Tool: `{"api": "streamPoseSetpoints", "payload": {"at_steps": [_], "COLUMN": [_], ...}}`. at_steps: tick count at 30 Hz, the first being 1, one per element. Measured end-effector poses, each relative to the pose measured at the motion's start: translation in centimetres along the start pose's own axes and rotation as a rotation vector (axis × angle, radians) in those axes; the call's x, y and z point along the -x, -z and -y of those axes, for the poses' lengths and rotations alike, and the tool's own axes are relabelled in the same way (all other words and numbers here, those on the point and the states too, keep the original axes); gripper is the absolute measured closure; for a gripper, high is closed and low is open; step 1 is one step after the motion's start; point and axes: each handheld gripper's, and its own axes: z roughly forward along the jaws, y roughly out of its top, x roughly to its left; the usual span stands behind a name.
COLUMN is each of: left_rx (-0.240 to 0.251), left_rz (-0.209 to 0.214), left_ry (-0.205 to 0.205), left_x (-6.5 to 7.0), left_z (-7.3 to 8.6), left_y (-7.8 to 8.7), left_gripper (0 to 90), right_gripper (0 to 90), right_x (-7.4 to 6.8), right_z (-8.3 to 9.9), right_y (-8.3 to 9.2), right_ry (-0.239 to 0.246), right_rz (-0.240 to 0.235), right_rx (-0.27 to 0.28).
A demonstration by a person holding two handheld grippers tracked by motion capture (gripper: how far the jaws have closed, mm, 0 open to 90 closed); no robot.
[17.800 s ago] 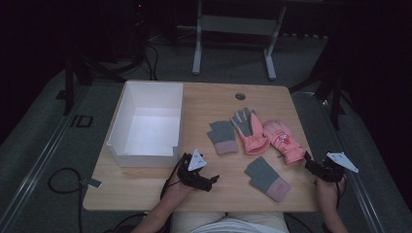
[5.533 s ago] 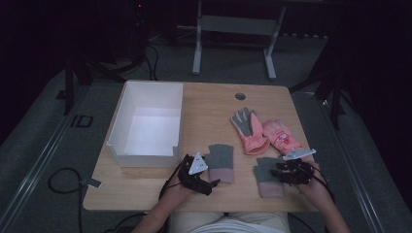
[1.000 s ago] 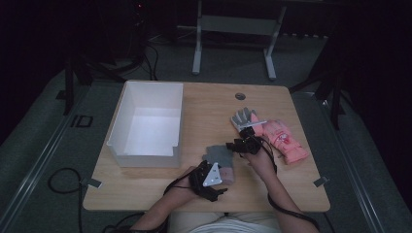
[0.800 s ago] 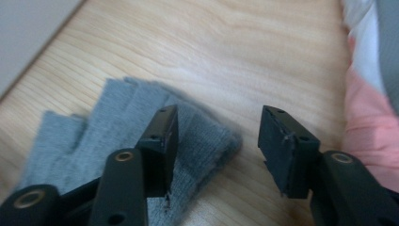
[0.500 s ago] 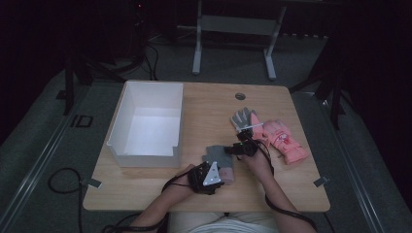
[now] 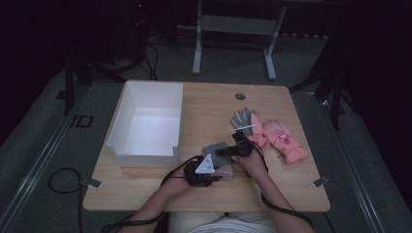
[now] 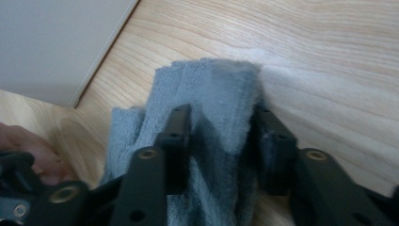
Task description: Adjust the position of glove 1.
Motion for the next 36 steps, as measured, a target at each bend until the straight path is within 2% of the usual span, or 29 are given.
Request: {"api": "streamPoseSetpoints", "payload": {"at_steps": [1,4,8,12,13,19,23,29,32,36], "left_rx": [0.004,0.005,0.002,0.019,0.025,0.047,0.027,0.013,0.003,-0.006], "left_rz": [0.005,0.024,0.026,0.036,0.033,0.042,0.056,0.060,0.058,0.047], "left_ry": [0.015,0.051,0.058,0.072,0.071,0.067,0.048,0.049,0.033,0.006], "left_x": [-0.1,-0.4,-0.3,-0.3,-0.2,-0.6,-0.8,-1.3,-1.5,-1.9], "left_z": [0.0,-0.1,-0.4,-1.3,-1.6,-3.5,-5.0,-7.2,-8.4,-9.6], "left_y": [0.0,0.2,0.4,1.1,1.4,2.1,2.8,4.6,5.6,7.0], "left_gripper": [66.6,68.1,68.9,69.3,69.4,69.4,69.3,69.2,69.2,69.2], "right_gripper": [69.8,72.3,72.9,73.3,73.4,73.6,73.7,73.7,73.7,73.8], "right_x": [-0.1,-0.2,-0.2,-0.5,-0.8,-1.3,-1.5,-2.0,-2.4,-3.3], "right_z": [0.0,0.1,0.1,0.0,-0.2,-0.9,-1.2,-2.1,-2.6,-3.5], "right_y": [-0.1,0.2,0.7,1.3,2.1,4.6,6.0,7.9,8.7,9.7], "right_ry": [-0.001,0.014,0.006,0.024,0.039,0.050,0.055,0.058,0.067,0.096], "right_rz": [-0.001,-0.004,-0.023,-0.028,-0.031,-0.035,-0.044,-0.084,-0.104,-0.107], "right_rx": [0.007,0.021,0.032,0.037,0.051,0.089,0.106,0.147,0.170,0.186]}}
